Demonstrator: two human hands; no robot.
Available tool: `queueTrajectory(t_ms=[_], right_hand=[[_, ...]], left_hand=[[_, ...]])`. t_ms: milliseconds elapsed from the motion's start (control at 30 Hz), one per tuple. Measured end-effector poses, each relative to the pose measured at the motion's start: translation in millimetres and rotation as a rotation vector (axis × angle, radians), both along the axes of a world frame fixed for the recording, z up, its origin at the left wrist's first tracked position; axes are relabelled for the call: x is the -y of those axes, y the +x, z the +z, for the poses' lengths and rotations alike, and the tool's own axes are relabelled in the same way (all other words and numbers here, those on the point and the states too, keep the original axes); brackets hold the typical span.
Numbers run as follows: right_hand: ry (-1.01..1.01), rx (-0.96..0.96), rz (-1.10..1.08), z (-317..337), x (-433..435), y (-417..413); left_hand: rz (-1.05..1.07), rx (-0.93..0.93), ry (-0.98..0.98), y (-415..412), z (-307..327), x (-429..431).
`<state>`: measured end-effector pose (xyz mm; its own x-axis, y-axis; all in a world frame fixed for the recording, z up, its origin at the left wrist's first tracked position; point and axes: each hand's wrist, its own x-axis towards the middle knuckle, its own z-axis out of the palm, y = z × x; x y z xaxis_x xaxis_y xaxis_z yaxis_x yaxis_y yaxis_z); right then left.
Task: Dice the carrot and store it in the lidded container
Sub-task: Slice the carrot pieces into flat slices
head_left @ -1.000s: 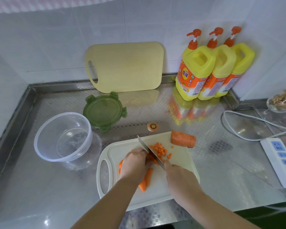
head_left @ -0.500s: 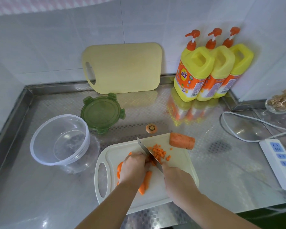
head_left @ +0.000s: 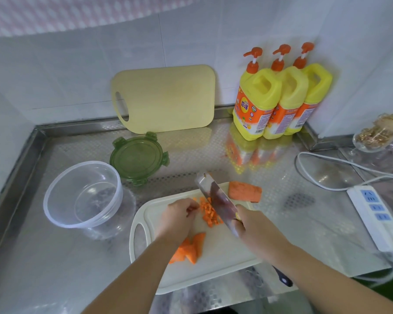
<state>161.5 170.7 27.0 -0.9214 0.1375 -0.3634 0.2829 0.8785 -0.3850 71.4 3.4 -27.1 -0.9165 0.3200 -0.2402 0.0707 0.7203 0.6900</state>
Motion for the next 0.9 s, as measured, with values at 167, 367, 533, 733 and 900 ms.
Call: queueTrajectory(t_ms=[167,367,533,733,900], right_hand=[[-0.211,0.075,-0.131,5,-11,-3],[-0.416,0.150,-0.247,10,-12,-1],[-0.375,0.152,-0.233,8,-13,2],[-0.012,0.033,-0.046,3,-3,13],[0.121,0.046,0.082,-6,9,19]], left_hand=[[-0.158,-0.350,-0.110,12,-4,9],[-0.521,-0.530,-0.468,56,-21,-3],[-0.471,-0.339,-0.609,51,-19,-11],[-0.286,-0.257,-0.577,40,-7,-1],[-0.293,-0.289,-0.547,37,-1,-5]])
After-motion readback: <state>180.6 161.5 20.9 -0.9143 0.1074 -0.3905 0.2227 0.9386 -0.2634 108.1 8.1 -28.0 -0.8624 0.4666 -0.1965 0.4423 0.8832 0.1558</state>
